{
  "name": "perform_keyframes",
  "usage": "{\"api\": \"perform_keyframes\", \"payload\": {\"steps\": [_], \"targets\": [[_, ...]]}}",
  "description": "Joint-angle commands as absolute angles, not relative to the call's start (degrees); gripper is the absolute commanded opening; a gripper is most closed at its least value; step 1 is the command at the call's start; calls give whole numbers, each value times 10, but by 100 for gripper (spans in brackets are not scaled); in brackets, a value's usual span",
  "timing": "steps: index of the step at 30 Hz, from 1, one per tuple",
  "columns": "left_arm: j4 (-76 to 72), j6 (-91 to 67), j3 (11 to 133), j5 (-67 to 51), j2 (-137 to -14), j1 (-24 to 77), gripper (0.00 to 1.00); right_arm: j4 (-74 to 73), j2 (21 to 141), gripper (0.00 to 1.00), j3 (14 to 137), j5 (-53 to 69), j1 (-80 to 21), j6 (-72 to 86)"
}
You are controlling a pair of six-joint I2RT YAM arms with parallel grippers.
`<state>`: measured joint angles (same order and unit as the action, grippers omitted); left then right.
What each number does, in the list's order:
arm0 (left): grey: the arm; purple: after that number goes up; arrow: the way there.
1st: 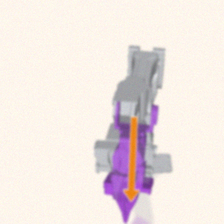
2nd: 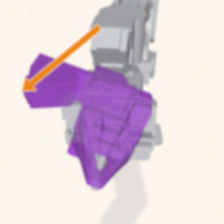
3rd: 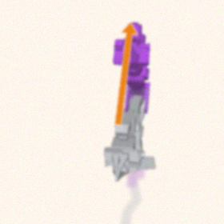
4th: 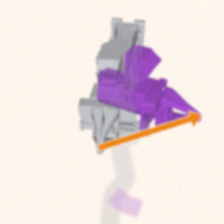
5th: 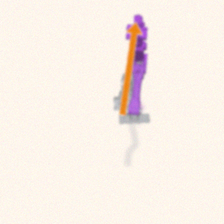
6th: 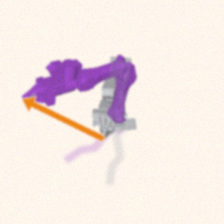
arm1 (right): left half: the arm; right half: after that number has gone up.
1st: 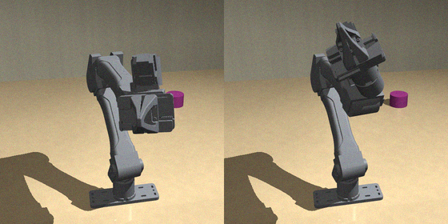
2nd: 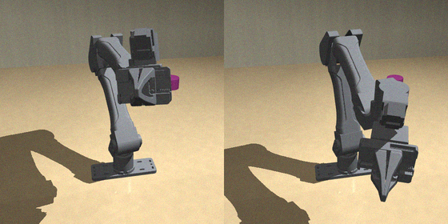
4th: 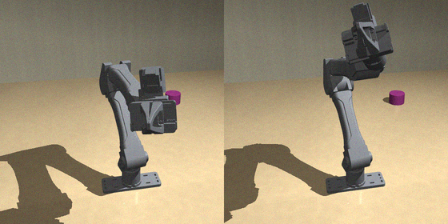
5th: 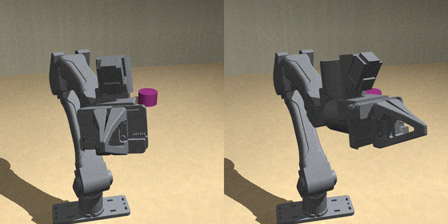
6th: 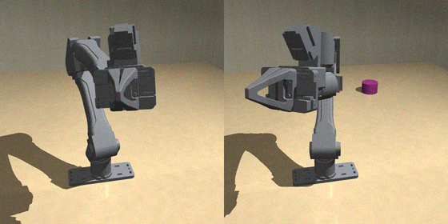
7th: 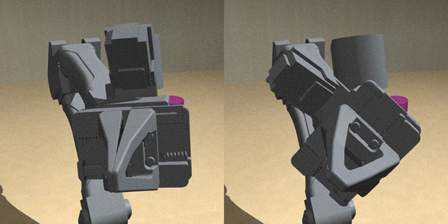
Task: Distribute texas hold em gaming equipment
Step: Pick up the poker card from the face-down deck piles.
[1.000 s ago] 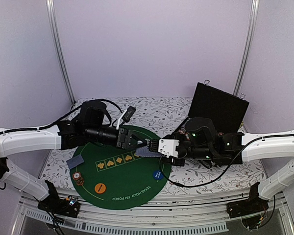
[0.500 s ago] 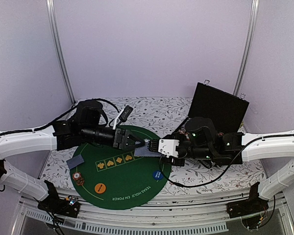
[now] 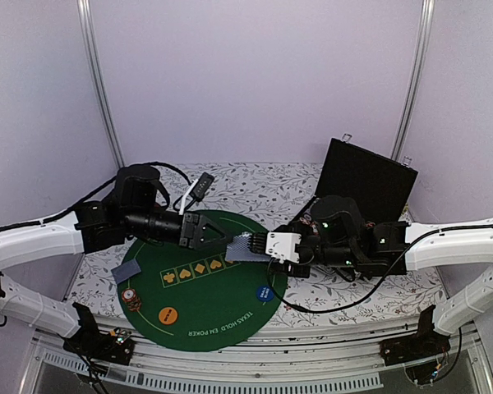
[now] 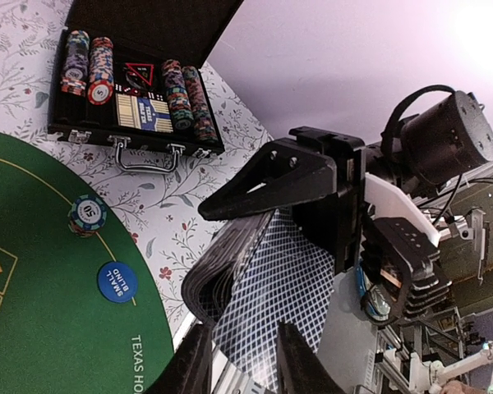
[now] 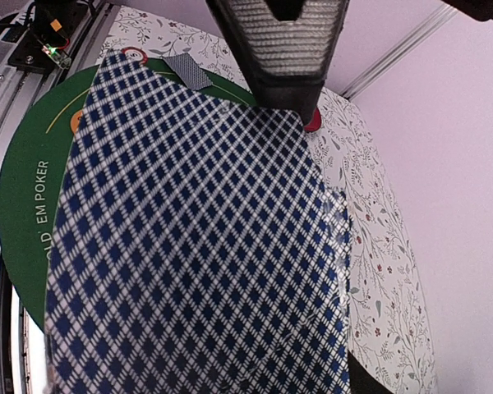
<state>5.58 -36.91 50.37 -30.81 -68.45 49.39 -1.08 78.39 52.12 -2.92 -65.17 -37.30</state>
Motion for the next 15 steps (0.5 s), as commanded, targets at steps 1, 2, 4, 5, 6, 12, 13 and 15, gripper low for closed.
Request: {"api": "perform_keyframes", "payload": {"steps": [1,2,4,5,6,12,13,15], "targets": [[67,-366,496,-316,-679,493,31,-3,775,45,534,-34,-648,-370],[68,-365,497,-317,-683,493,32,-3,775,45,535,-34,-648,-370],[68,-365,499,-318,-691,492,32,-4,774,45,535,-33,-648,-370],[67,-365,500,-320,-696,493,31,-4,774,44,535,-34,-648,-370],[66,-366,501,-323,-700,493,31,-5,774,44,535,-34,-648,-370],[64,-365,509,-339,-715,492,23,-5,772,44,534,-35,-648,-371],[62,-365,510,-342,-714,493,18,-5,772,44,535,-35,-648,-371],[57,-365,510,-347,-709,492,5,-5,772,44,534,-36,-648,-371]]}}
